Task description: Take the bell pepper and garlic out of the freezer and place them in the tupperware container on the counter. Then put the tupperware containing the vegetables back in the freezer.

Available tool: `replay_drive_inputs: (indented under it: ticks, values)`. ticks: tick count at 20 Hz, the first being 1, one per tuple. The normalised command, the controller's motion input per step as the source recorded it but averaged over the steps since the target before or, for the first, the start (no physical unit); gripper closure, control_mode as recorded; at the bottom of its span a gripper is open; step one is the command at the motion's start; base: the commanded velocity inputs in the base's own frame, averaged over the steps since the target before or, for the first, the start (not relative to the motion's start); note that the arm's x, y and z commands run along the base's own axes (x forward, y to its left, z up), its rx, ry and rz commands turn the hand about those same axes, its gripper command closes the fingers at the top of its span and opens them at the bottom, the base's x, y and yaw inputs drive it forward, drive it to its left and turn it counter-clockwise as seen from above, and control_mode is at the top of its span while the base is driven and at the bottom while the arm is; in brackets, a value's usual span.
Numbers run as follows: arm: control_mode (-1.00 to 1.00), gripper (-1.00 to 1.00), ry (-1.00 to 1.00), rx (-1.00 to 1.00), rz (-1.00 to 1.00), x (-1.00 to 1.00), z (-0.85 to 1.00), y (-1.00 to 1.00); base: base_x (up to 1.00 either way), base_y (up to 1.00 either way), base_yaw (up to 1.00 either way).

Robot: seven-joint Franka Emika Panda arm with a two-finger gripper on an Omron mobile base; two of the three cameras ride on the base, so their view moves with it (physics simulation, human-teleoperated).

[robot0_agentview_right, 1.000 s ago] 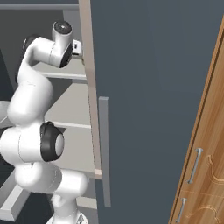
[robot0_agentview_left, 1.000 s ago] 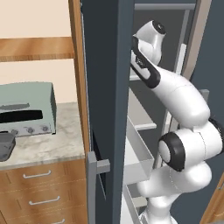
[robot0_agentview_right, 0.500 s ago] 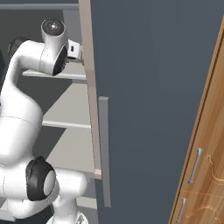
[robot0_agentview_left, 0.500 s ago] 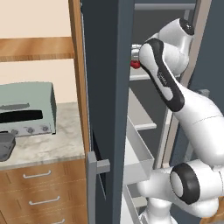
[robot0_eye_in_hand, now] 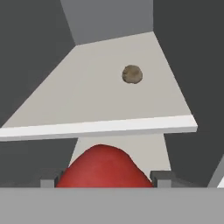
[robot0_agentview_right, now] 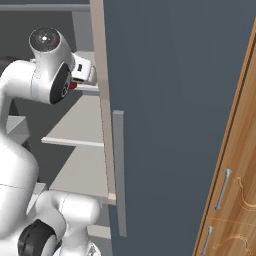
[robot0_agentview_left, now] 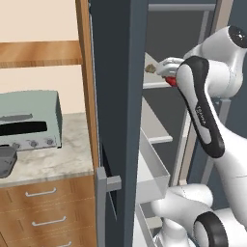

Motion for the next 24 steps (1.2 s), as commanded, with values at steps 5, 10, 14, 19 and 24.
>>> replay_drive_inputs:
  ticks: [5,10,14,19,24]
  values:
    - [-1.0,1.0,0.01,-0.05,-0.08,-0.77,0.0,-0.29,0.0,0.0,0.0]
    - [-1.0,1.0,0.02,-0.03,-0.05,-0.49,0.0,-0.33,0.0,0.0,0.0]
    - [-1.0,1.0,0.01,0.0,0.0,-0.01,-0.06,-0.29,0.0,0.0,0.0]
    - [-1.0,1.0,0.0,0.0,0.0,0.0,-0.08,-0.3,0.0,0.0,0.0]
    - [1.0,1.0,0.0,0.0,0.0,0.0,-0.03,-0.1,-0.04,-0.38,0.0]
